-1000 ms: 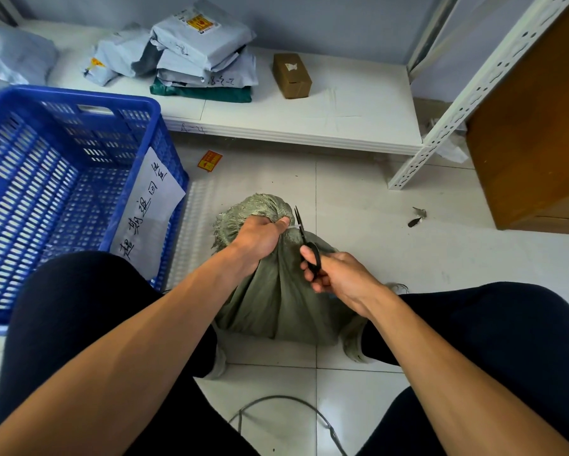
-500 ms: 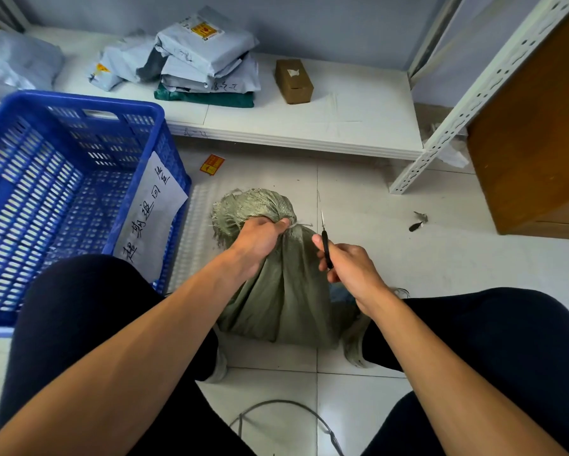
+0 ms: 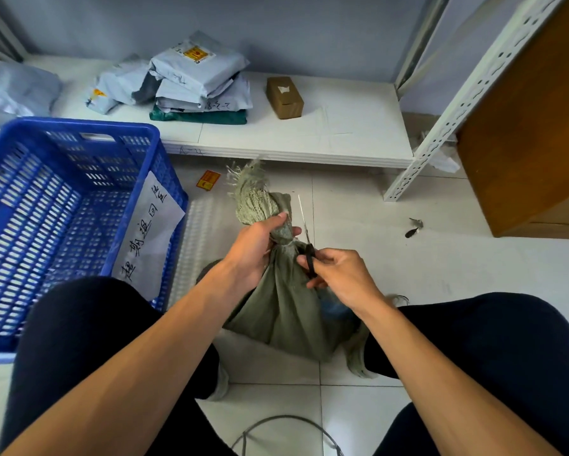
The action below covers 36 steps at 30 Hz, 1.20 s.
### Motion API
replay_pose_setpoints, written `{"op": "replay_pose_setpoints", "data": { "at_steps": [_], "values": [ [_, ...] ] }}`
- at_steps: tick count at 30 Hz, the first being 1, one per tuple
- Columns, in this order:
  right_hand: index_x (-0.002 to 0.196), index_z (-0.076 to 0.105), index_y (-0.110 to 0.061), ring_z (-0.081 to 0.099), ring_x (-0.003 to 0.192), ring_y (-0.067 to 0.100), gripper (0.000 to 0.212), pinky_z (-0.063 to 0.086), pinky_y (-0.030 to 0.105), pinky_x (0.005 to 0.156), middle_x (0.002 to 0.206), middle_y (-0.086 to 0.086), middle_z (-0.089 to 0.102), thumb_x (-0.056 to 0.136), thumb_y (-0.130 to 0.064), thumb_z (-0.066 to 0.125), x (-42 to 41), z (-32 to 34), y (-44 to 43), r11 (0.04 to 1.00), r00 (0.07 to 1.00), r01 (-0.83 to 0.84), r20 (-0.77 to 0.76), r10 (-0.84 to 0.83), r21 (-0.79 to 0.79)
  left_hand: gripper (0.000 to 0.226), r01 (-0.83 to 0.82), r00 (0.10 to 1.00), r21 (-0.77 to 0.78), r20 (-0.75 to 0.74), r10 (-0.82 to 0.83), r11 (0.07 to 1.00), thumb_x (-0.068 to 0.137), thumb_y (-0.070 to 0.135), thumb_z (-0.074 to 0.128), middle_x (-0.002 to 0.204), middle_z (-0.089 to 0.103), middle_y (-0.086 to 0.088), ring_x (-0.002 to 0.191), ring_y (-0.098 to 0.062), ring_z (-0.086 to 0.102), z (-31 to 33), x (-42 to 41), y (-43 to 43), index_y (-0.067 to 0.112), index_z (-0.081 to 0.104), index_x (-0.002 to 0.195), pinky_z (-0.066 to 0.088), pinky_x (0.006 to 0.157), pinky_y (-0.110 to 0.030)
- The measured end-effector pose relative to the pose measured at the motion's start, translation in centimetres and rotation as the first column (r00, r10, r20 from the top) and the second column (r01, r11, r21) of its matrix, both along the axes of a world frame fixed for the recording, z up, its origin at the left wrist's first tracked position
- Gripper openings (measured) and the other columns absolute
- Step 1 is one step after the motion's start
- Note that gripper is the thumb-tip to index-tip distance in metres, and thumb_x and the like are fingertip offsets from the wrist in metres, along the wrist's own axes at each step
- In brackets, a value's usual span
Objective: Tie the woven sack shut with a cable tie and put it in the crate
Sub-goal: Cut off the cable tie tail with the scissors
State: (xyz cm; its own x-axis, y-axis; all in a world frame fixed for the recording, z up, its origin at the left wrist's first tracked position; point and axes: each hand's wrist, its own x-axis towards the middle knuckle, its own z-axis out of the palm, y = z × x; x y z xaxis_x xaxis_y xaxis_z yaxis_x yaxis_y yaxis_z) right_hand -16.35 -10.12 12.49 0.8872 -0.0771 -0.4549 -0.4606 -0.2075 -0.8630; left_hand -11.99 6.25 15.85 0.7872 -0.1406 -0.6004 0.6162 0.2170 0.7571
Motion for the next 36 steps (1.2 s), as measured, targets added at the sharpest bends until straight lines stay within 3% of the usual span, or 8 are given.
{"op": "replay_pose_setpoints", "data": {
  "at_steps": [4, 6, 8, 13, 24, 31, 34, 36],
  "values": [
    [0.082, 0.081, -0.019, 0.075, 0.062, 0.021, 0.017, 0.062, 0.039, 0.068, 0.075, 0.004, 0.078, 0.088, -0.034, 0.078, 0.2, -0.3, 0.0, 0.981, 0.996, -0.022, 0.085, 0.039, -0.194, 0.024, 0.041, 0.999, 0.037, 0.034, -0.042, 0.998, 0.098, 0.034, 0.06, 0.098, 0.08, 0.002, 0.087, -0.01, 0.074, 0.3, 0.1, -0.1, 0.016, 0.066, 0.113, 0.05, 0.07, -0.026],
    [0.079, 0.078, -0.017, 0.072, 0.066, 0.02, 0.028, 0.058, 0.039, 0.066, 0.069, 0.001, 0.075, 0.093, -0.04, 0.069, 0.0, -0.5, 0.1, 0.894, 0.968, -0.13, 0.139, 0.208, -0.428, 0.012, 0.02, 0.998, 0.048, 0.062, -0.023, 0.999, 0.094, 0.034, 0.068, 0.077, 0.077, 0.019, 0.07, 0.007, 0.07, 0.3, 0.2, -0.4, 0.026, 0.064, 0.101, 0.047, 0.067, -0.02],
    [0.08, 0.073, -0.013, 0.067, 0.075, 0.028, 0.034, 0.052, 0.041, 0.068, 0.074, 0.007, 0.073, 0.097, -0.04, 0.061, -0.3, -0.5, 0.6, 0.795, 0.933, -0.201, 0.135, 0.333, -0.573, 0.017, -0.038, 0.995, 0.089, 0.096, 0.029, 0.995, 0.084, 0.029, 0.08, 0.076, 0.076, 0.019, 0.072, 0.003, 0.072, 0.1, 0.2, -0.7, 0.025, 0.067, 0.095, 0.052, 0.065, -0.017],
    [0.097, 0.072, -0.013, 0.068, 0.095, 0.03, 0.024, 0.053, 0.041, 0.081, 0.093, 0.004, 0.077, 0.095, -0.036, 0.065, -0.3, -0.1, 1.5, 0.783, 0.929, -0.219, 0.12, 0.35, -0.582, 0.036, -0.133, 0.99, 0.228, 0.069, 0.12, 0.965, 0.07, 0.019, 0.089, 0.095, 0.079, -0.003, 0.092, -0.024, 0.074, -0.6, 0.6, -0.8, 0.009, 0.073, 0.101, 0.057, 0.093, -0.044],
    [0.115, 0.062, -0.017, 0.067, 0.102, 0.022, 0.026, 0.055, 0.04, 0.089, 0.11, 0.0, 0.074, 0.095, -0.033, 0.065, 0.0, 1.8, 2.5, 0.741, 0.936, -0.229, 0.068, 0.347, -0.632, 0.031, -0.196, 0.98, 0.34, 0.028, 0.198, 0.92, 0.069, 0.015, 0.088, 0.087, 0.076, -0.01, 0.083, -0.03, 0.073, -1.0, 2.3, -0.7, 0.006, 0.071, 0.094, 0.061, 0.083, -0.045],
    [0.106, 0.058, -0.021, 0.069, 0.071, 0.017, 0.023, 0.031, 0.019, 0.057, 0.099, -0.004, 0.066, 0.093, -0.038, 0.067, -1.0, 4.7, 4.2, 0.501, 0.839, 0.056, 0.313, 0.445, -0.863, 0.026, -0.278, 0.955, 0.347, -0.004, 0.298, 0.896, 0.072, 0.014, 0.087, 0.088, 0.074, -0.014, 0.082, -0.032, 0.072, -0.3, 3.6, -0.3, 0.003, 0.067, 0.087, 0.059, 0.087, -0.047],
    [0.113, 0.056, -0.018, 0.068, 0.076, 0.02, 0.038, 0.042, 0.025, 0.057, 0.103, -0.003, 0.061, 0.09, -0.045, 0.07, -0.3, 4.0, 3.2, 0.62, 0.875, 0.128, 0.383, 0.297, -0.774, 0.036, -0.287, 0.949, 0.309, -0.035, 0.312, 0.907, 0.07, 0.015, 0.088, 0.091, 0.075, -0.014, 0.085, -0.033, 0.073, -0.2, 4.0, -0.1, 0.0, 0.069, 0.098, 0.059, 0.088, -0.047],
    [0.12, 0.055, -0.02, 0.071, 0.086, 0.02, 0.045, 0.056, 0.036, 0.077, 0.106, -0.005, 0.069, 0.092, -0.055, 0.062, 0.5, 3.2, 2.0, 0.802, 0.981, -0.054, 0.118, 0.153, -0.594, 0.046, -0.283, 0.948, 0.301, -0.056, 0.313, 0.911, 0.068, 0.019, 0.09, 0.092, 0.075, -0.014, 0.085, -0.033, 0.072, -0.2, 4.1, -0.2, -0.001, 0.068, 0.103, 0.06, 0.086, -0.046]
  ]
}}
